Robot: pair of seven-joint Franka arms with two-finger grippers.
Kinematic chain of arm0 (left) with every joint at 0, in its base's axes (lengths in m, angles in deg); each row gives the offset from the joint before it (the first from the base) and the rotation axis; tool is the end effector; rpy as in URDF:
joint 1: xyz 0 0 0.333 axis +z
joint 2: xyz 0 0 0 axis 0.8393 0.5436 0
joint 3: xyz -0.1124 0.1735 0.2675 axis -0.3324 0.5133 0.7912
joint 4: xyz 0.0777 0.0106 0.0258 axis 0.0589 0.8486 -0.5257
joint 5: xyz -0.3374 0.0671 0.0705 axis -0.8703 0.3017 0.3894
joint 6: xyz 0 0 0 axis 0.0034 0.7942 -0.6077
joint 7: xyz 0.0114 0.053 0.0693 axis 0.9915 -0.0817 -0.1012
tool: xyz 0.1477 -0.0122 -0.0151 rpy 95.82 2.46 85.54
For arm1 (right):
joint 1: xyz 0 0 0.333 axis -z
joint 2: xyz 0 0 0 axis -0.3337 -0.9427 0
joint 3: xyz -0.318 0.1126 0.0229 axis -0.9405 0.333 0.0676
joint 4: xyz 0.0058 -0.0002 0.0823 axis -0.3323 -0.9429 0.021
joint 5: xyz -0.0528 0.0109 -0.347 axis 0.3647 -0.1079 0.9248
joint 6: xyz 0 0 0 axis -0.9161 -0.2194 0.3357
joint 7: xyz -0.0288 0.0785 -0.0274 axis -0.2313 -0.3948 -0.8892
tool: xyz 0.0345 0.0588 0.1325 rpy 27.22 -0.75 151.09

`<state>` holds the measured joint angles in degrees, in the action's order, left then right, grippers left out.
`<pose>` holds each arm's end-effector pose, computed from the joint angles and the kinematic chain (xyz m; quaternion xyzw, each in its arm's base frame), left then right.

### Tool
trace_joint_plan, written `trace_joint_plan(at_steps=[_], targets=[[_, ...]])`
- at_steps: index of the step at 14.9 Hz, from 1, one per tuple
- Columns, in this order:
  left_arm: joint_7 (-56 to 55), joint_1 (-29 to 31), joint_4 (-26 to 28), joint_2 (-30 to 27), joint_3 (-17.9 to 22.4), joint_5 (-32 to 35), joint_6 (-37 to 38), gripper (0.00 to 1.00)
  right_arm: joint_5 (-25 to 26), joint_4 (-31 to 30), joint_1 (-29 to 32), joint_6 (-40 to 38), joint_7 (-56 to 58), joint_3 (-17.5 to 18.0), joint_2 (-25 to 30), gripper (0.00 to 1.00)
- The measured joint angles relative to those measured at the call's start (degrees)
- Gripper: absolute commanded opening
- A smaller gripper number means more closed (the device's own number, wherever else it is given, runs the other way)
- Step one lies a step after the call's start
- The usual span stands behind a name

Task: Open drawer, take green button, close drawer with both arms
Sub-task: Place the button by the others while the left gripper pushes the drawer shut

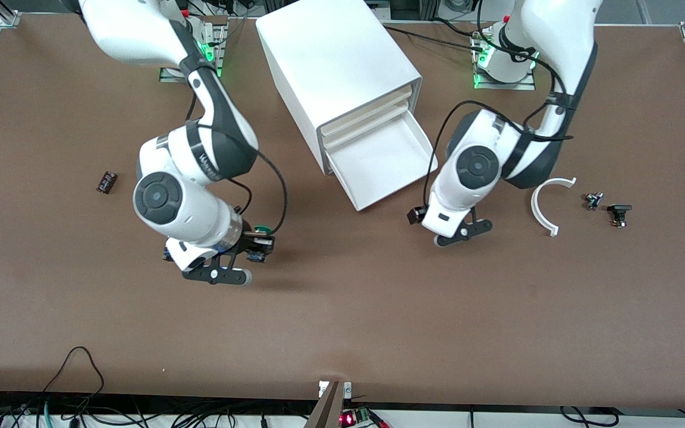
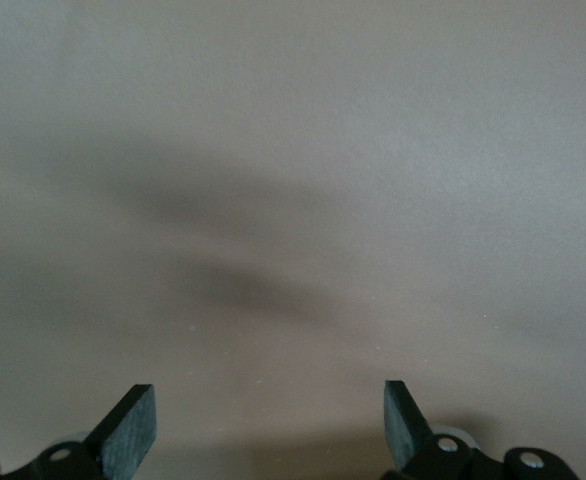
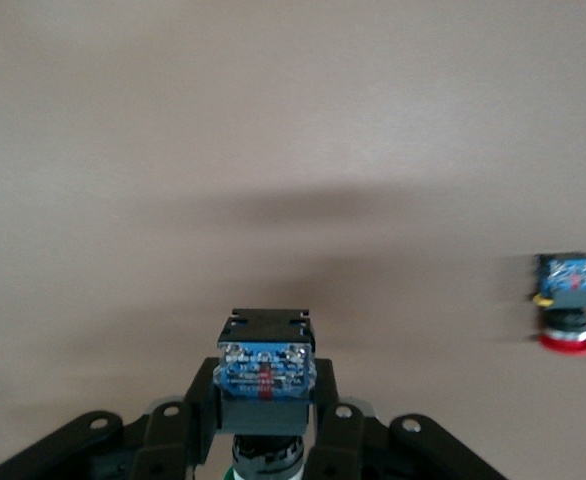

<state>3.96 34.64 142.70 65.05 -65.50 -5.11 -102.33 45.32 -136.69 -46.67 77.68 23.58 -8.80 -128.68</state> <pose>0.5497 -0.2921 0.2918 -0.9808 -0.1906 0.0387 0.0121 0.6674 0.2950 0.3561 -0.9973 0.0292 0.0191 0.0646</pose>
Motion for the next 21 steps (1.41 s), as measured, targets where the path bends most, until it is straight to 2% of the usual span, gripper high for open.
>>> trace_joint_plan(at_steps=[4,9,14,15,16,17,18,21], targets=[[-4.1,-1.0,5.2,-0.5,-1.0,0.5,-5.0,1.0,1.2,-6.4,1.6,4.8,6.7,-0.9,-0.4,0.0],[-11.9,-3.5,8.0,-0.7,-2.8,0.5,-8.1,0.99,2.9,-15.6,2.1,13.9,10.5,-2.2,-1.0,0.0],[-13.1,-4.4,10.8,-0.7,-2.9,0.5,-10.0,0.99,2.8,-21.7,2.5,19.9,10.9,-2.2,-1.5,0.0],[-13.1,-4.6,10.9,-0.7,-2.9,0.5,-10.1,0.99,2.8,-22.1,2.5,20.4,10.9,-2.2,-1.5,0.16],[-13.1,-4.9,11.1,-0.8,-2.9,0.5,-10.1,0.99,2.8,-22.2,2.5,20.7,10.9,-2.2,-1.5,0.49],[-13.1,-5.2,11.4,-0.8,-3.1,0.5,-10.1,0.99,2.8,-22.3,2.5,20.8,10.9,-2.2,-1.5,0.92],[-13.2,-5.4,11.6,-0.8,-3.5,0.5,-10.1,0.99,2.8,-22.3,2.5,20.9,10.9,-2.2,-1.5,1.0],[-13.5,-5.5,12.6,-0.9,-5.6,0.5,-10.1,0.99,1.7,-22.2,2.7,21.2,10.9,-2.2,-1.4,1.0]])
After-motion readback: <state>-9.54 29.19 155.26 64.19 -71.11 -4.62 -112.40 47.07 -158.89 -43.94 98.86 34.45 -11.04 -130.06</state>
